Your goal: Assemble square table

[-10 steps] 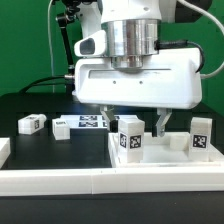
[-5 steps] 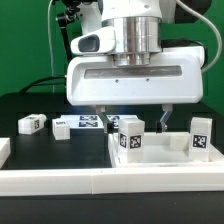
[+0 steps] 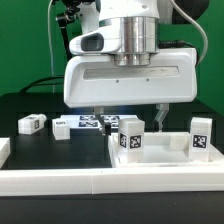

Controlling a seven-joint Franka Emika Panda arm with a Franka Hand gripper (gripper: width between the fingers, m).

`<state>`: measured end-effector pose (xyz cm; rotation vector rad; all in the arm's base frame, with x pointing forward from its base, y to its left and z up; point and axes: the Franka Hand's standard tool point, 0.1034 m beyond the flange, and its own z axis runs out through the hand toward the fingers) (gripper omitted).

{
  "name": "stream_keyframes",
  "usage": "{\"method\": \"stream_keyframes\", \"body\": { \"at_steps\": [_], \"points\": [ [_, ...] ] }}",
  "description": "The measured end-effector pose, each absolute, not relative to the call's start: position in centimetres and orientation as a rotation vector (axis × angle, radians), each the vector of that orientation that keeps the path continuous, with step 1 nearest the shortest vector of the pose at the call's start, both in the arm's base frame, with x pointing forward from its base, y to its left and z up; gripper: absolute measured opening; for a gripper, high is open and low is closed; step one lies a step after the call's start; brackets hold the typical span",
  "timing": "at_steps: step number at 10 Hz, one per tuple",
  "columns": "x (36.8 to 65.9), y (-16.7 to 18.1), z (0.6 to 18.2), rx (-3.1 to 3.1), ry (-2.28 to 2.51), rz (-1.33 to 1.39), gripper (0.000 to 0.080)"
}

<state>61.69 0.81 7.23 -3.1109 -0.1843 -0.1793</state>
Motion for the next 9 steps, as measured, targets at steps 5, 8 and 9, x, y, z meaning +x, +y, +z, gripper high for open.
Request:
{"method": "stream_keyframes", "body": {
  "at_steps": [5, 8, 9],
  "points": [
    [61.71, 0.65, 7.23, -3.112, -0.492, -0.171, 0.0462],
    [61.71, 0.61, 7.19, -3.118, -0.432, -0.17, 0.0288],
    [61.78, 0.58, 7.2, -3.124, -0.321, -0.167, 0.0289]
  ]
}}
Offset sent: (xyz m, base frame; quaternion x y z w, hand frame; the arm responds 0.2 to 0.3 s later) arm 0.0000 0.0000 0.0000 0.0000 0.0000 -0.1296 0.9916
